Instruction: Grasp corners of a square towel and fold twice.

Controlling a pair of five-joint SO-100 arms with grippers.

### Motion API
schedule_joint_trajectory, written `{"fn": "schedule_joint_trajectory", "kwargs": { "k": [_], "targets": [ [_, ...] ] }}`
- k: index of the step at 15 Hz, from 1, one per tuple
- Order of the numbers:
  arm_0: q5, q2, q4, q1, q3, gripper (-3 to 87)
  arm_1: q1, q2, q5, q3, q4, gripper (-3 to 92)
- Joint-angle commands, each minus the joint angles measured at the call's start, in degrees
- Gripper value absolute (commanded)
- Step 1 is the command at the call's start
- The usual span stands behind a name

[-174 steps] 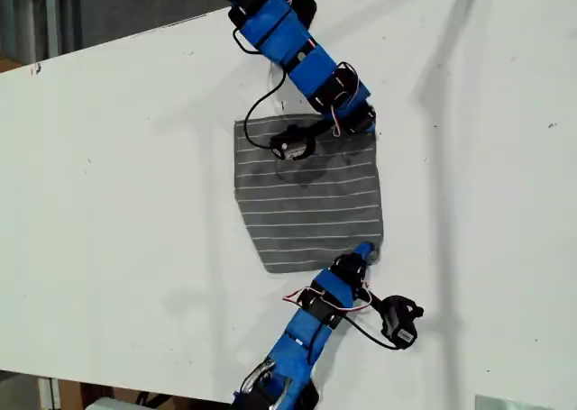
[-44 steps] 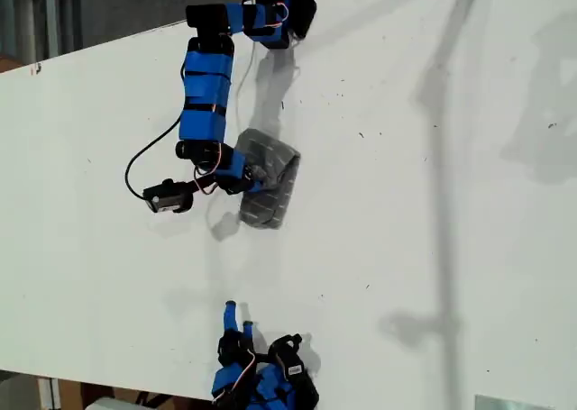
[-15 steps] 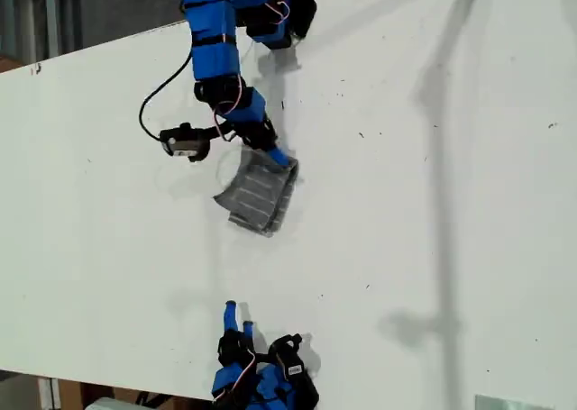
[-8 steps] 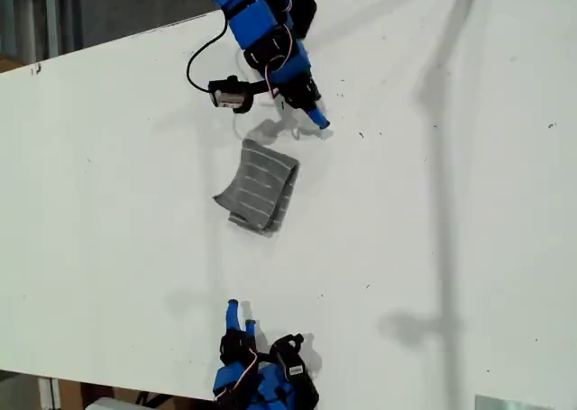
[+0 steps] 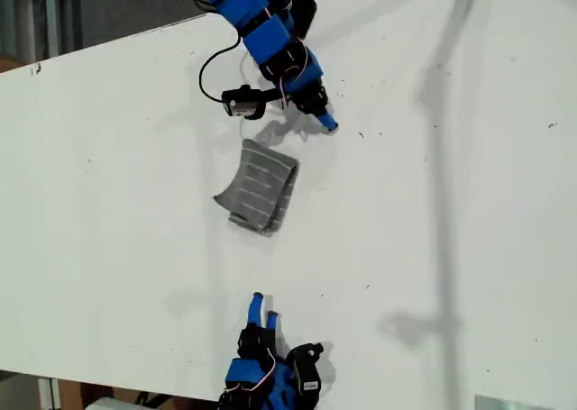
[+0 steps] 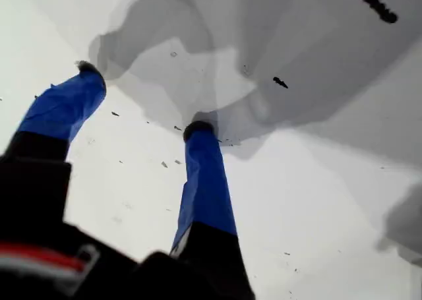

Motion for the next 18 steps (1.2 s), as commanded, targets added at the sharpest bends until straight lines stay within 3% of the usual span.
{"fn": "schedule_joint_trajectory", "kwargs": {
  "k": [1,2,3,4,7,8,10,11,13,16,18],
  "targets": [
    [-5.98,0.26,0.44,9.49,0.44,28.2,-2.9,-0.88,4.13,-1.23,-0.79,22.6],
    [-3.87,0.62,0.0,13.18,0.7,27.2,-4.04,-1.93,4.13,-0.79,-0.44,13.8],
    [-3.87,0.79,-0.09,17.75,0.7,26.8,-5.01,-4.92,4.13,-0.53,0.09,12.5],
    [-4.39,0.88,-0.09,21.97,0.7,26.4,-6.15,-9.23,3.78,-1.05,0.18,14.5],
    [-3.6,1.93,-0.35,28.92,0.88,20.7,-9.4,-26.54,4.04,-12.92,12.48,16.4],
    [4.22,1.93,-0.35,28.74,0.88,20.5,-8.96,-33.57,4.13,-18.63,17.14,15.4],
    [29.97,2.02,-0.97,28.65,1.05,19.9,-5.8,-53.61,4.22,-37.0,31.82,12.7],
    [32.26,2.02,-1.41,28.65,1.23,19.2,-5.19,-65.04,4.75,-49.66,42.98,12.5],
    [31.46,2.02,-1.23,28.65,1.23,19.1,-5.01,-79.8,9.14,-69.35,58.18,12.3],
    [31.46,2.02,-1.23,28.65,1.23,19.0,-4.31,-75.41,8.44,-69.52,53.53,12.2],
    [31.46,2.02,-1.23,28.65,1.23,19.0,-5.8,-65.92,8.79,-67.41,56.51,12.1]
  ]
}}
